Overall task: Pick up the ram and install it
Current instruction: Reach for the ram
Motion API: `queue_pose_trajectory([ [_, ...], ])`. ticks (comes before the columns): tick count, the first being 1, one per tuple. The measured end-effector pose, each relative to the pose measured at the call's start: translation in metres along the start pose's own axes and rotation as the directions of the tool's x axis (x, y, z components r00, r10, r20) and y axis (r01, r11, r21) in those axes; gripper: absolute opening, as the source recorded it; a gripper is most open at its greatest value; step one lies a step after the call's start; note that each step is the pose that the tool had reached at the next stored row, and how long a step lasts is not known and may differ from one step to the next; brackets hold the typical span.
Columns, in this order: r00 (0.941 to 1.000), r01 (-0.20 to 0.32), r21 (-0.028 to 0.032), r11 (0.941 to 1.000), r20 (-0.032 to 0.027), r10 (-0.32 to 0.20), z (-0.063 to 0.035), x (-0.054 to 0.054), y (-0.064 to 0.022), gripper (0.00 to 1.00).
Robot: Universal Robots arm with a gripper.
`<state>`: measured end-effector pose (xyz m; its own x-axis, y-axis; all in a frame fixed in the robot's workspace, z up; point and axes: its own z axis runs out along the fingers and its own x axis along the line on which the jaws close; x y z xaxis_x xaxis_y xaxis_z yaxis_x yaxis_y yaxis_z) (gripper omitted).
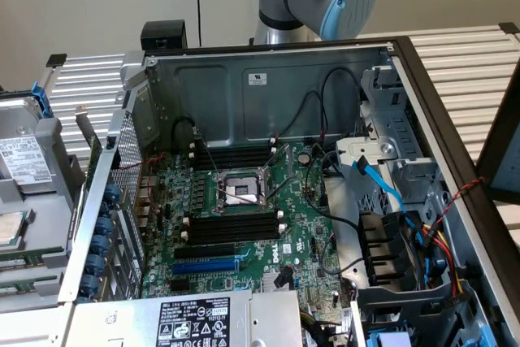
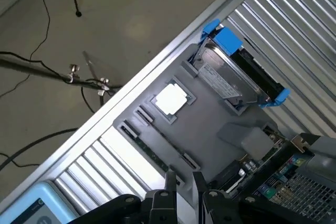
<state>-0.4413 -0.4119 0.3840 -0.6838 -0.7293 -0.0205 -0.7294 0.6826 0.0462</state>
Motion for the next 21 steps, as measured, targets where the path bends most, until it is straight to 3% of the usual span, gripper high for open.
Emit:
queue_pose_trajectory([
  [5, 0.9959, 0.091, -0.002, 0.9959, -0.0041, -0.091, 0.0001, 0.0, 0.0, 0.27],
  [10, 0.9835, 0.181, -0.0045, 0.9835, -0.008, -0.181, 0.0001, 0.0, 0.0, 0.27],
  [15, 0.9631, 0.269, -0.0072, 0.9632, -0.0116, -0.269, 0.0002, 0.0, -0.0001, 0.27],
  [21, 0.9278, 0.373, -0.011, 0.9279, -0.0157, -0.373, 0.0004, 0.0, 0.0, 0.27],
])
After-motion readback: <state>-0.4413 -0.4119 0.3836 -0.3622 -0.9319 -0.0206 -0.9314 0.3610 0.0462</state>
